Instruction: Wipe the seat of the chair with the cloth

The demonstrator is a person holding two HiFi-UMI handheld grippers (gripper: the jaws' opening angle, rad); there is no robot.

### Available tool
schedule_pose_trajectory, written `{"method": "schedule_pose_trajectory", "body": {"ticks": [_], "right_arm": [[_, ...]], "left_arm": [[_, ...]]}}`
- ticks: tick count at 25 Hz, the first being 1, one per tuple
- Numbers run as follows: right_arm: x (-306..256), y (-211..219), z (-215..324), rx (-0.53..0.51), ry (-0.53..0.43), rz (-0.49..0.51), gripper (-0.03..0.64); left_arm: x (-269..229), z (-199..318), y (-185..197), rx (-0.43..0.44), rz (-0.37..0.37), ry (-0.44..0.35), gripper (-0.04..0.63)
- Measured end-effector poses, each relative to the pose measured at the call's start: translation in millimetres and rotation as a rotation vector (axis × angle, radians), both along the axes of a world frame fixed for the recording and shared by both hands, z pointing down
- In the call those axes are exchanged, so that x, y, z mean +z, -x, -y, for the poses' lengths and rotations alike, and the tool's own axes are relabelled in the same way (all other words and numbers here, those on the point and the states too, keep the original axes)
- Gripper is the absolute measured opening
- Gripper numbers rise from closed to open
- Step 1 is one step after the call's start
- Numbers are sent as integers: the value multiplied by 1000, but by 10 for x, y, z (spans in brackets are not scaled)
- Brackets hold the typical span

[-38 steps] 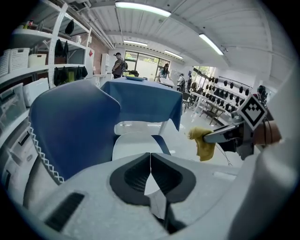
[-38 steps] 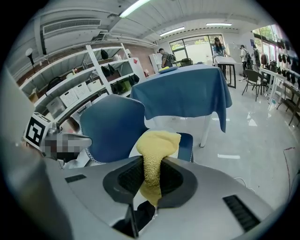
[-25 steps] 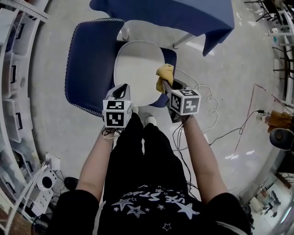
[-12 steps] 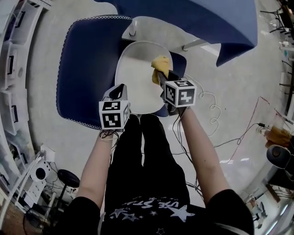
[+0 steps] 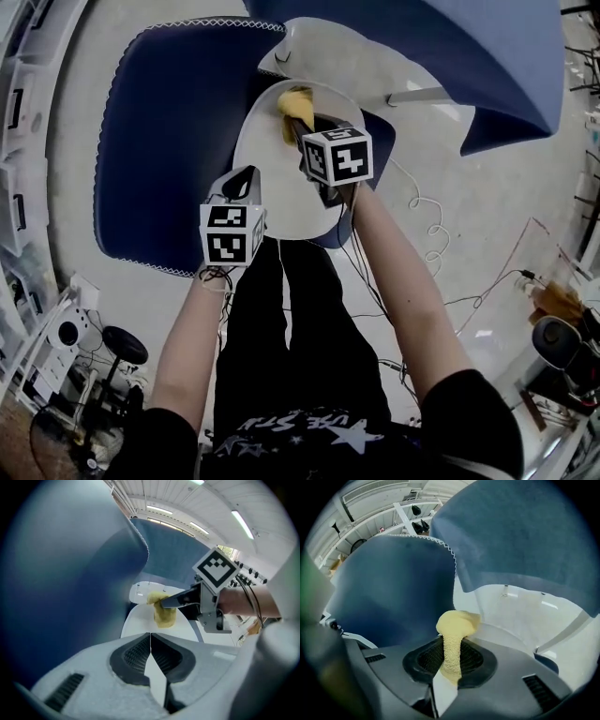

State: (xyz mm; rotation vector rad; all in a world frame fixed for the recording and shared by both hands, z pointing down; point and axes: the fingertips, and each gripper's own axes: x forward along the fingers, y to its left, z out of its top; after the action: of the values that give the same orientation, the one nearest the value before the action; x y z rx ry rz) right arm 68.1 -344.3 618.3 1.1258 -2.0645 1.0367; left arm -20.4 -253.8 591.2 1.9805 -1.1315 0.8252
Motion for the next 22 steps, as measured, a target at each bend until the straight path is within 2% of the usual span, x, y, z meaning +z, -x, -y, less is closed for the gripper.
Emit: {"method": "schedule_pose_trajectory", "body": {"ticks": [4, 8, 13, 22], "right_arm": [[159, 253, 114, -77, 11, 13, 67], [397, 344, 168, -129, 26, -27, 67], [592, 242, 215, -86, 52, -72, 67], [625, -219, 160, 25, 62, -79, 67]], "left_arm": [[82, -13, 1, 2, 5, 8, 20], [159, -57, -22, 11, 6, 23, 20], [217, -126, -22, 26, 15, 37, 20], [255, -186, -225, 57, 8, 51, 20]]}}
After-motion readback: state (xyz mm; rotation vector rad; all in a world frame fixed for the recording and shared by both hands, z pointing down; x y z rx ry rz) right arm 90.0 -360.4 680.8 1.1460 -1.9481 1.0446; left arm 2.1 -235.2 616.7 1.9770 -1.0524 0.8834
